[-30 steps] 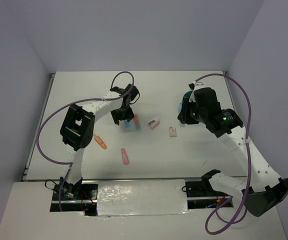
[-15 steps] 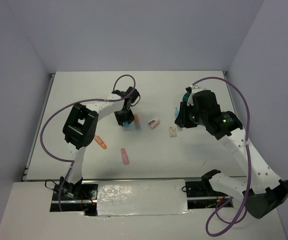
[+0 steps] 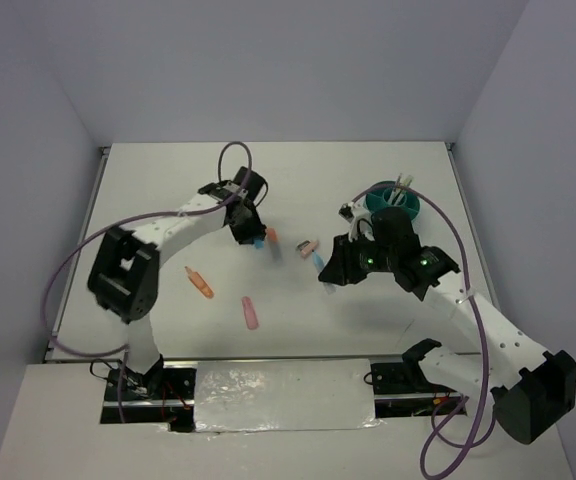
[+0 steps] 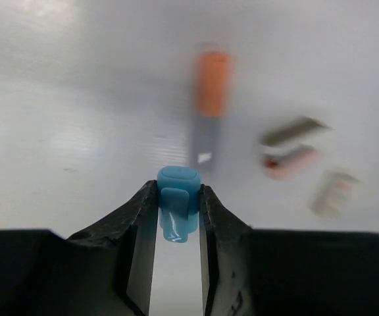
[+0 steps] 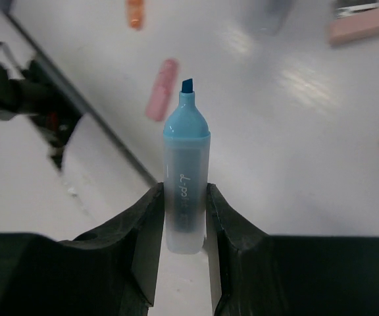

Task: Sort the stationery into containers
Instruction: Close the pen cap on the pen.

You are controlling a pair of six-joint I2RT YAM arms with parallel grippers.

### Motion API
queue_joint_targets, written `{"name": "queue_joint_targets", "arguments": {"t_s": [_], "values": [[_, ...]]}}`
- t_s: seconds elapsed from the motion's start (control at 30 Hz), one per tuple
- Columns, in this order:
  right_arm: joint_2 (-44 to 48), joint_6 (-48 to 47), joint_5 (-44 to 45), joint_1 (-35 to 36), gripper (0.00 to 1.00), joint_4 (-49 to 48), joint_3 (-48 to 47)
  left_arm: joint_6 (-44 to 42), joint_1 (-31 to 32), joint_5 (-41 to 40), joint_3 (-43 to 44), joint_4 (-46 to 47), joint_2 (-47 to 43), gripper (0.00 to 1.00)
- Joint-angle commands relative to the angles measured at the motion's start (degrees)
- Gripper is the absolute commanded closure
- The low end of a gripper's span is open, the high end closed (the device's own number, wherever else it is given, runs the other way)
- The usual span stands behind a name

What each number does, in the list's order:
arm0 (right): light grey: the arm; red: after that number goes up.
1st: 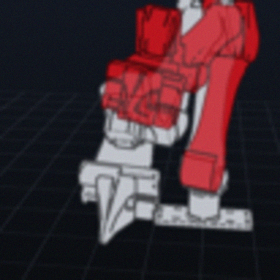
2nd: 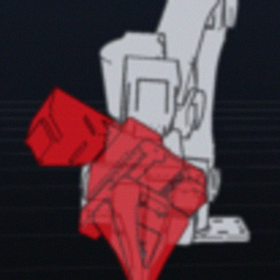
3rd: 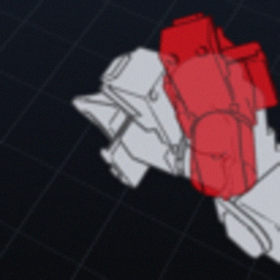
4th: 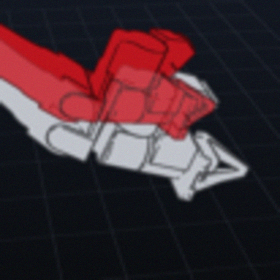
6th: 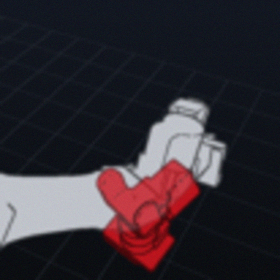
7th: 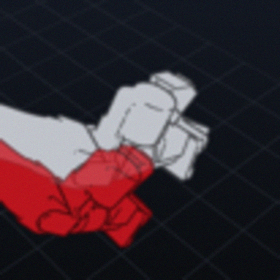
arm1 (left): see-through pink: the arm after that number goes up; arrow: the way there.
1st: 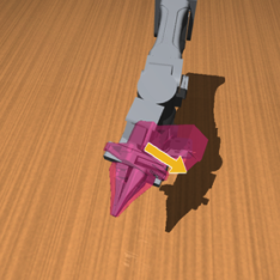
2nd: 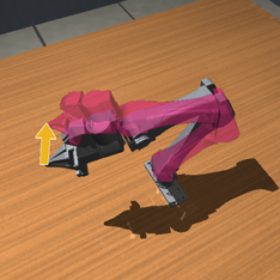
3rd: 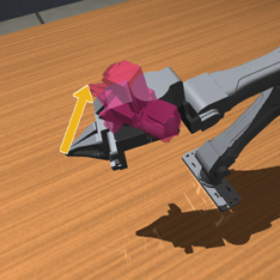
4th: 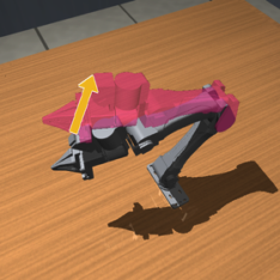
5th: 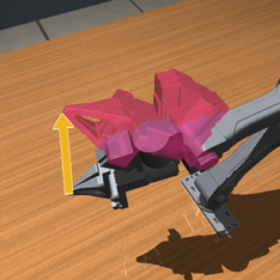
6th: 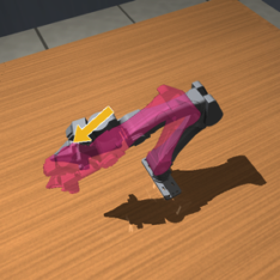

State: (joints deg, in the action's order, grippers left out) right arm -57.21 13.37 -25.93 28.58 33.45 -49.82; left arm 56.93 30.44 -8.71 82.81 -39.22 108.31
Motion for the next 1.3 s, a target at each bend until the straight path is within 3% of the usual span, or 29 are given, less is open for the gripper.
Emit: {"name": "queue_joint_targets", "arguments": {"t_s": [0.0, 0.03, 0.07, 0.1, 0.2, 0.4, 0.67, 0.93, 1.27], "values": [[4.2, 11.3, -18.1, 0.7, 1.00, -21.8, 5.8, -3.8, 0.2, 10.6, -5.1, 19.2, -16.9, 1.00], [4.5, 15.1, -23.1, 0.8, 1.00, -26.3, 9.4, -4.3, 0.2, 13.8, -8.2, 25.1, -20.1, 1.00], [5.2, 18.7, -24.7, 1.0, 1.00, -36.4, 11.2, -4.3, 0.2, 20.1, -11.2, 39.1, -26.6, 1.00], [5.4, 26.3, -25.7, 1.1, 1.00, -41.7, 12.7, -3.3, 0.2, 22.7, -17.3, 45.5, -29.5, 1.00], [4.7, 36.4, -28.7, 1.7, 1.00, -55.1, 15.1, 0.7, -0.3, 29.4, -24.2, 61.4, -37.4, 1.00], [2.5, 46.7, -31.1, 2.1, 1.00, -67.5, 10.2, 8.5, -0.6, 40.5, -26.9, 78.0, -42.2, 1.00], [3.0, 49.3, -29.4, 3.0, 1.00, -69.2, 5.4, 7.0, -0.7, 42.6, -25.6, 74.1, -45.6, 1.00], [2.7, 41.4, -25.6, 3.2, 1.00, -57.4, 1.5, 7.3, 0.0, 41.4, -27.1, 72.6, -47.2, 1.00], [0.9, 40.4, -24.3, 3.7, 1.00, -56.6, -1.1, 7.8, 0.7, 40.2, -27.7, 71.6, -47.4, 1.00]]}}
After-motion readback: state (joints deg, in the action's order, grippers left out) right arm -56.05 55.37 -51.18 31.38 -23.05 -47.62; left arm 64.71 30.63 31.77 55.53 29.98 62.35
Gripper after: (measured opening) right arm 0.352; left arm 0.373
